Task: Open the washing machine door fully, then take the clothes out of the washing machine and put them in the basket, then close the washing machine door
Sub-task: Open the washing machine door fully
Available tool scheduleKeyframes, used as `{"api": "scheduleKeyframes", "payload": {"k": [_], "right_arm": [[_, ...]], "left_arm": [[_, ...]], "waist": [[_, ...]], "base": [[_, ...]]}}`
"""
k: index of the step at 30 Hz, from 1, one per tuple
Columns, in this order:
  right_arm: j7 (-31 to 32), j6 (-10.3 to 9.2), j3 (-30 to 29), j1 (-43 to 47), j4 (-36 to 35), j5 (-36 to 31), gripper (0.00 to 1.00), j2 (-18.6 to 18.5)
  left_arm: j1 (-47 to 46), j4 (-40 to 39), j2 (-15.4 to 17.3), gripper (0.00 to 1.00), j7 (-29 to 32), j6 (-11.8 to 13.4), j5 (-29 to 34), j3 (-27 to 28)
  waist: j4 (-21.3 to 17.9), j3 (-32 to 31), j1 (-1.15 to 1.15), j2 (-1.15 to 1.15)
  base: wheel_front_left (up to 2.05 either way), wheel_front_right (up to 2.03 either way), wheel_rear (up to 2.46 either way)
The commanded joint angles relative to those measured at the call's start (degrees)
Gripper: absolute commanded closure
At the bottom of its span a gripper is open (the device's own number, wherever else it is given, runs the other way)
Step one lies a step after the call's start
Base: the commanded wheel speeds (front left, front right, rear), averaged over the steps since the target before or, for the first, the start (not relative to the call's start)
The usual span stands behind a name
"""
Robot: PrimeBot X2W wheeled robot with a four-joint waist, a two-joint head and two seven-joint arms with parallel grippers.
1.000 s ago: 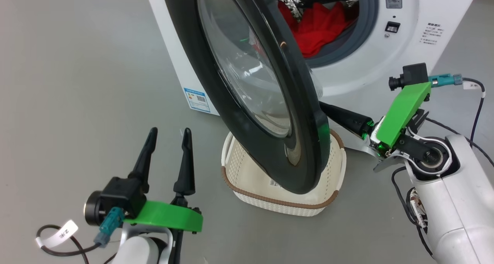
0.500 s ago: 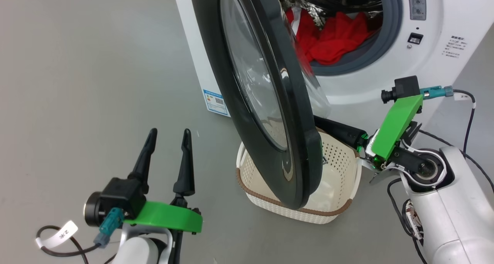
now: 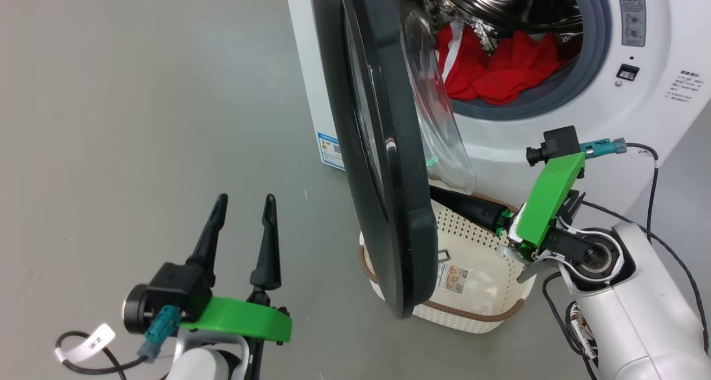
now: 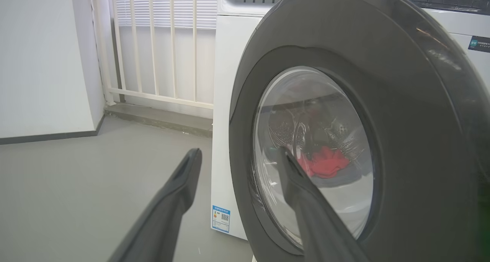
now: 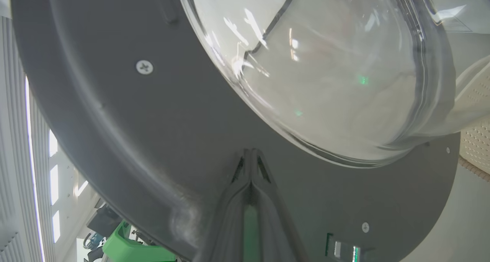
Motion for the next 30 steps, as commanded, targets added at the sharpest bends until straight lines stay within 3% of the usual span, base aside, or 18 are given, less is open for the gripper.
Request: {"api": "scheduleKeyframes", "payload": {"k": [1, 30], "right_arm": [[-0.2, 0.45, 1.5, -0.2, -1.6, 1.2, 1.00, 1.0], [-2.3, 0.45, 7.2, -1.0, -0.5, 4.9, 1.00, 1.0]], "left_arm": [[-0.4, -1.4, 0.8, 0.00, -0.7, 0.1, 0.1, 1.9], [0.0, -1.9, 0.8, 0.00, -0.7, 0.4, 0.0, 2.1]], "waist": [[0.3, -0.1, 0.00, 0.00], [2.5, 0.2, 0.00, 0.00]], "base": [[0.00, 0.00, 0.00], [0.00, 0.00, 0.00]]}}
